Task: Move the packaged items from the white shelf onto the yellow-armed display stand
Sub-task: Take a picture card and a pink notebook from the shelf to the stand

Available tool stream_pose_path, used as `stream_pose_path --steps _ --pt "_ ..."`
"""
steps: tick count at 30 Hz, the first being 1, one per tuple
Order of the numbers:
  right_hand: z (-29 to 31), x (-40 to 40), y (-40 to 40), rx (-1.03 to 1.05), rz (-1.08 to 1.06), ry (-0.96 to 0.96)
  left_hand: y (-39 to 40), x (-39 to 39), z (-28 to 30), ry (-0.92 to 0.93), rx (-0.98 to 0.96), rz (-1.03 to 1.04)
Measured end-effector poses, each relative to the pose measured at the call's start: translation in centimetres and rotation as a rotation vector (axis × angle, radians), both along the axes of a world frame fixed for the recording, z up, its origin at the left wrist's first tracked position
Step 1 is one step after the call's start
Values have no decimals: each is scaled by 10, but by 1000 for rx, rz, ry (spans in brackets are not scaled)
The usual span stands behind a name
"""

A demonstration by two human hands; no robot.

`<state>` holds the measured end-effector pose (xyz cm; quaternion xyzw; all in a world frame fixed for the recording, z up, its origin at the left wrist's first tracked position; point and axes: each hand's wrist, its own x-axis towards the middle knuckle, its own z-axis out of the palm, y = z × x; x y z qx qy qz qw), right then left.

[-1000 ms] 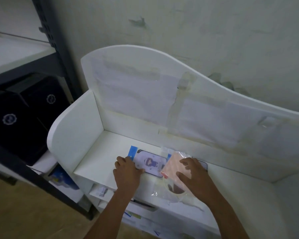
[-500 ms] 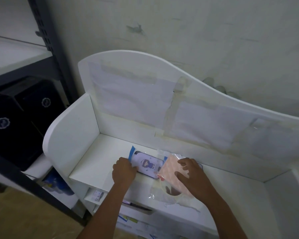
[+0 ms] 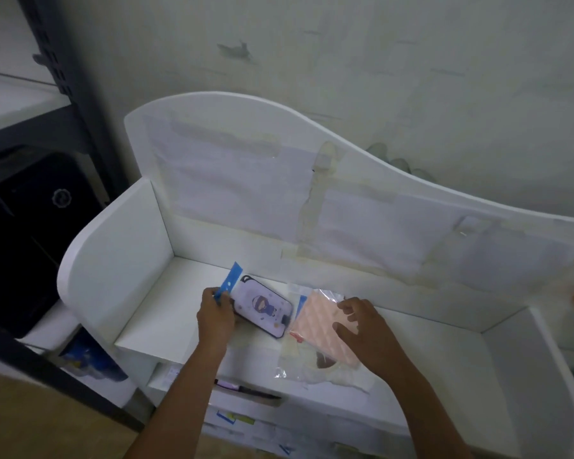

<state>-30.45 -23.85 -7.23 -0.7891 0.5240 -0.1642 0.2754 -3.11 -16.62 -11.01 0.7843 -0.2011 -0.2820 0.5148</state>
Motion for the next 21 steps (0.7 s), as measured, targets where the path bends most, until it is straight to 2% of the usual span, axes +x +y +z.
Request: stream_pose_path --steps 3,5,9,13,18,21 --pt "-4 -5 -2 12 -30 13 2 9 5 406 -166 95" --pt "-8 -8 -3 17 -50 25 7 12 10 570 -265 91" --pt "-14 -11 -5 18 -55 65 13 10 9 637 -385 -3" --pt "-19 -12 -9 39 -65 90 18 9 10 679 -389 23" --pt "-24 -17 -13 85 -51 171 30 13 11 647 -432 23" --pt "-29 -17 -13 113 -25 229 38 14 13 620 -368 6"
